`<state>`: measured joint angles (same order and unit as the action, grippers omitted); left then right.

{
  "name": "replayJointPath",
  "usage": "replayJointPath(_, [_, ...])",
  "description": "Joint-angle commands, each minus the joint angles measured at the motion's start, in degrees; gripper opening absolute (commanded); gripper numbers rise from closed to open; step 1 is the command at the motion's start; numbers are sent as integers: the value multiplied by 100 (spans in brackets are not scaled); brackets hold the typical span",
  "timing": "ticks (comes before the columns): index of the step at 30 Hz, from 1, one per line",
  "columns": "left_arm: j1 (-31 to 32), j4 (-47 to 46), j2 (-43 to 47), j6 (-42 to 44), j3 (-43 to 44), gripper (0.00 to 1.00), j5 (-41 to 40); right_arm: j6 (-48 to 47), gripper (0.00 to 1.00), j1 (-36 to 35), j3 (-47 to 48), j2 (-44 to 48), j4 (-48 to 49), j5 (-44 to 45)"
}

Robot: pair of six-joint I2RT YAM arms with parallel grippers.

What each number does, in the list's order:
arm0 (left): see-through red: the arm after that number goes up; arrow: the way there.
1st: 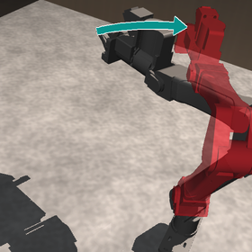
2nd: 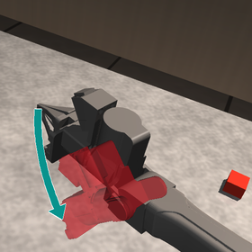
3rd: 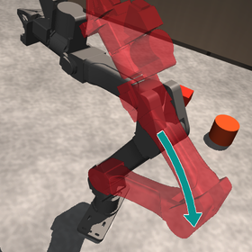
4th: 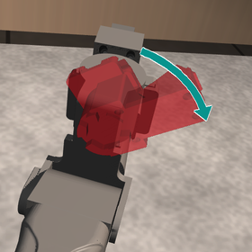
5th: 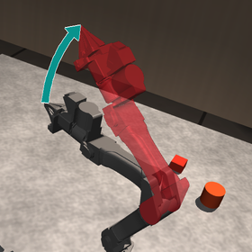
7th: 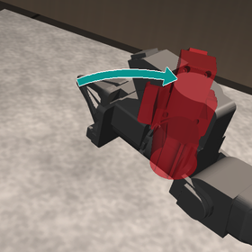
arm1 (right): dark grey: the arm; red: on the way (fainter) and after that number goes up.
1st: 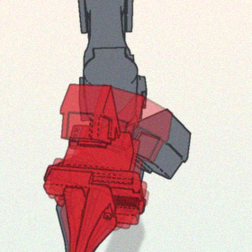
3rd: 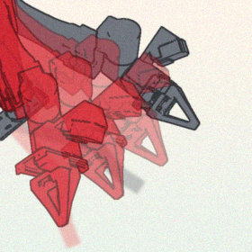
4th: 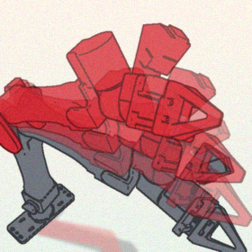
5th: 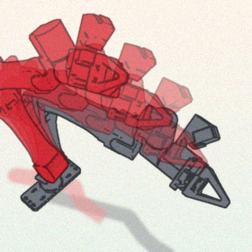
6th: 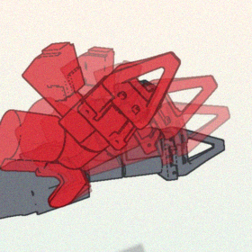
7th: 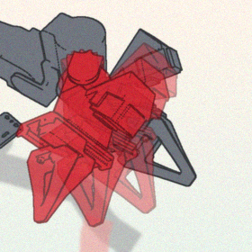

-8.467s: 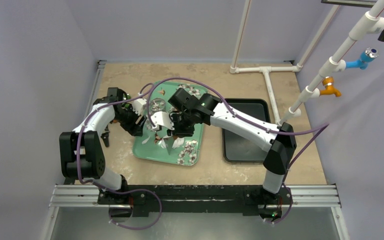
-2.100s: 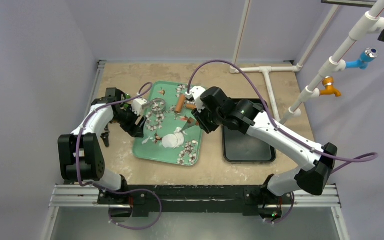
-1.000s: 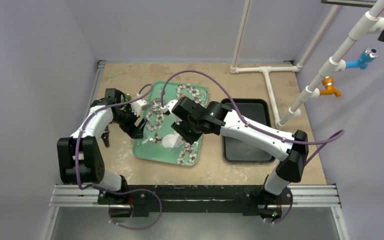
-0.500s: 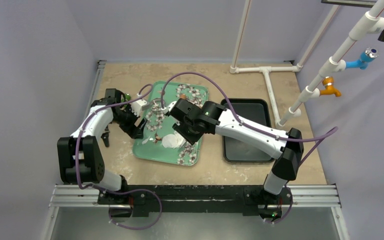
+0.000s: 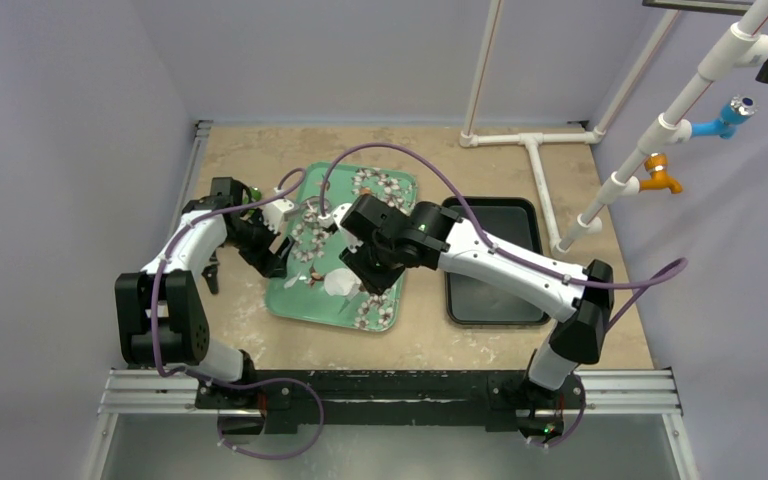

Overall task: Roll out the dumpling wrappers from the dough
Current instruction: Remove the dumpling wrapper from the work surface.

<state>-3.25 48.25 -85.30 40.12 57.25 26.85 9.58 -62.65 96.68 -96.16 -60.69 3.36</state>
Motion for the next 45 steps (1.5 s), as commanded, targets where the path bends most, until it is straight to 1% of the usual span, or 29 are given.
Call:
replayJointPath(1, [-35, -71, 34, 92, -10, 83, 170, 187, 0, -37, 382, 227, 73, -498])
replayJointPath(6, [-35, -59, 40, 75, 5, 83, 185, 276, 0, -39, 616, 11, -23, -890])
replayJointPath(10, [-35, -54, 49, 75, 12, 83, 206, 350, 0, 33, 691, -24, -168, -973])
replayJointPath(14, [-36, -44, 50, 66, 7, 83, 206, 397, 0, 225, 620, 9, -154, -1199])
replayJointPath(26, [-31, -69, 20, 75, 5, 83, 204, 424, 0, 438, 253, 85, 13, -1466])
replayJointPath(30, [-32, -78, 26, 75, -14, 83, 192, 388, 0, 520, 157, 79, 127, -1719])
replayJointPath(35, [-35, -77, 12, 73, -4, 83, 194, 331, 0, 648, -42, 33, 276, -1772])
replayJointPath(45, [-31, -74, 17, 84, -10, 83, 189, 227, 0, 814, -134, -30, 408, -1808])
